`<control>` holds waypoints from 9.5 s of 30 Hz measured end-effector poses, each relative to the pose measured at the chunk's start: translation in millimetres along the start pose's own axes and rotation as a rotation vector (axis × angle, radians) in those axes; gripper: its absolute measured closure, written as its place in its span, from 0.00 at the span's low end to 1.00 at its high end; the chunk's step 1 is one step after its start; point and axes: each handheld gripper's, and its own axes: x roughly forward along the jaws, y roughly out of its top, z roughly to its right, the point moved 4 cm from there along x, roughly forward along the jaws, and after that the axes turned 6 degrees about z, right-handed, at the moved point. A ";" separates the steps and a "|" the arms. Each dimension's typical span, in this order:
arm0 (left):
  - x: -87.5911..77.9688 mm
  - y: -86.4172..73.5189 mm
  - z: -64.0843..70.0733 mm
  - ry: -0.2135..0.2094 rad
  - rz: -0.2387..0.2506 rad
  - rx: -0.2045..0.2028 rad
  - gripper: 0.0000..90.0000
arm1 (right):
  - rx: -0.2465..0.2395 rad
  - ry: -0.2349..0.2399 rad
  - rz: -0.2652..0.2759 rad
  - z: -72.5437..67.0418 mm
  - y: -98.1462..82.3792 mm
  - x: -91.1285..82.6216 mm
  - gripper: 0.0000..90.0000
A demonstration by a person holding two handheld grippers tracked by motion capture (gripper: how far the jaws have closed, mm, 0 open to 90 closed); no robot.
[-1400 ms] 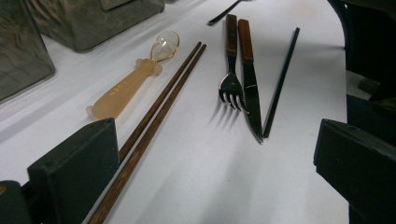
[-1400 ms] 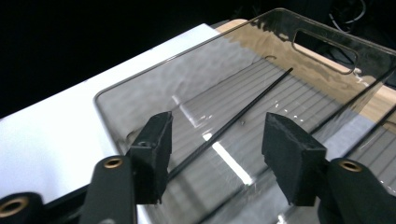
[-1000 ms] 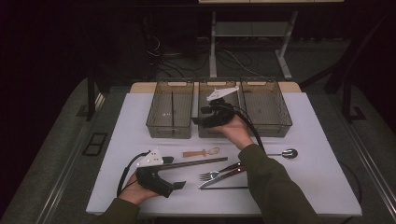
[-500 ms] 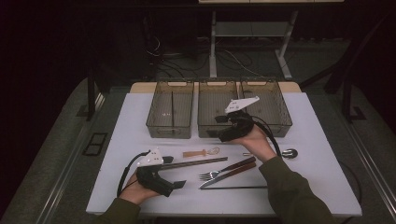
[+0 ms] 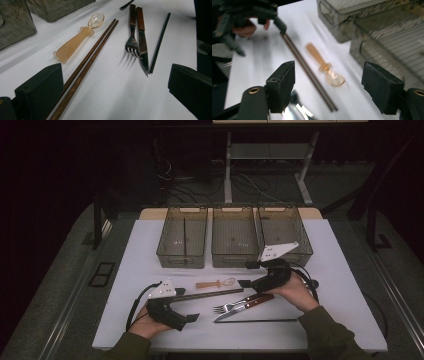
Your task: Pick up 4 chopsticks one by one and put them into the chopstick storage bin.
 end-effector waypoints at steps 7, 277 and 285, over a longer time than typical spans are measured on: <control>-1.8 0.4 1.2 0.000 0.007 -0.002 0.00 | -0.017 0.028 -0.061 -12.3 -24.0 -14.7 0.31; -4.9 1.9 -2.0 -0.004 0.023 -0.001 0.00 | 0.103 -0.209 0.048 39.2 75.7 67.1 0.13; -4.5 1.9 -3.9 0.004 0.027 -0.008 0.00 | 0.103 -0.207 0.052 36.2 46.8 36.3 0.04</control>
